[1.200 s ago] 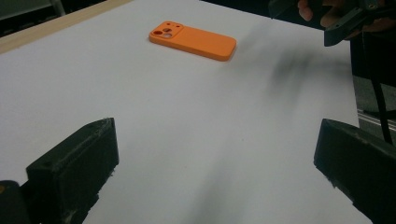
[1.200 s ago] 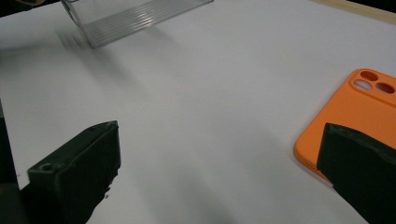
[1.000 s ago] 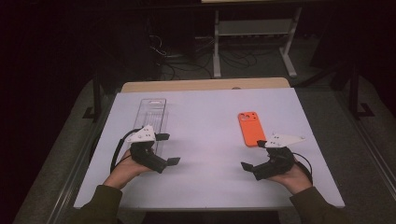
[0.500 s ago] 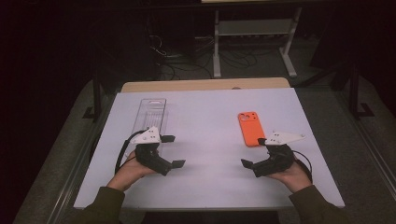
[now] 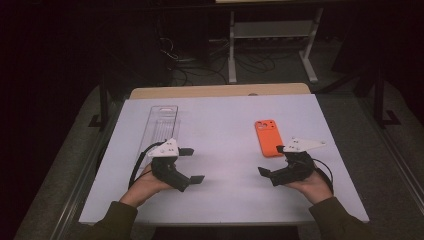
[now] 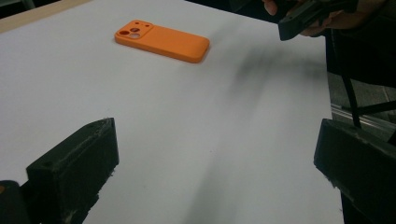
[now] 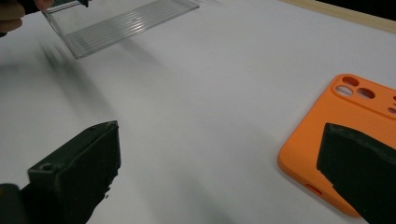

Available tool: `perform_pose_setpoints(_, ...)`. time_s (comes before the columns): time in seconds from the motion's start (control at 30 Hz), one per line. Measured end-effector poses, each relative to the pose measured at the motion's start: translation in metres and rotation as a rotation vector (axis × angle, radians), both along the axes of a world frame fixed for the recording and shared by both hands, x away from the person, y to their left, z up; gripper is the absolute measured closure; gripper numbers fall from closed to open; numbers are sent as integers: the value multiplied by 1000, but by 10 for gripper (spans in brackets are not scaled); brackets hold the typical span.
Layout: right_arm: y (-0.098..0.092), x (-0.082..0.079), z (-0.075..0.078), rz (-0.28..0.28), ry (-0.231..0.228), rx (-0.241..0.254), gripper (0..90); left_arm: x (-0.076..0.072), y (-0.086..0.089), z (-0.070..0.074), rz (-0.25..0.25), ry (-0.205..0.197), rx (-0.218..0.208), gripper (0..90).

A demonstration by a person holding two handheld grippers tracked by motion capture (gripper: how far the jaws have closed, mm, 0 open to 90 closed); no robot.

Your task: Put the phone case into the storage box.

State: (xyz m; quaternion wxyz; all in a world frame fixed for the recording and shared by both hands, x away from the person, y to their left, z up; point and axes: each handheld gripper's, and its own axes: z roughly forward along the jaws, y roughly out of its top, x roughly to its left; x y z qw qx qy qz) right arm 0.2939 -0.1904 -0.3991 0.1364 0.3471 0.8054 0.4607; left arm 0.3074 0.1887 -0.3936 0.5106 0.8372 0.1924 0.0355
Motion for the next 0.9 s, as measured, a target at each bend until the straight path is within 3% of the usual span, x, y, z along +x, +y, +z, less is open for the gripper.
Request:
perform_pose_setpoints(0.2, 1, 8, -2, -14, 6, -15, 0, 0, -8, -2, -15, -10, -3, 0)
perform_pose_setpoints(0.33, 2, 12, -3, -22, 5, -16, 0, -2, -14, -7, -30, -4, 17, 0)
perform_pose_setpoints(0.6, 9, 29, -6, -43, 25, -39, 8, -3, -15, -14, -26, -1, -2, 0)
perform_pose_setpoints(0.73, 13, 41, -11, -53, 43, -71, 61, -2, -14, -16, -21, 6, -1, 0)
perform_pose_setpoints(0.77, 14, 48, -12, -72, 51, -85, 135, -2, -14, -17, -23, 3, 4, 0)
perform_pose_setpoints(0.9, 14, 56, -13, -99, 77, -76, 213, -4, -16, -17, -25, 5, 0, 0)
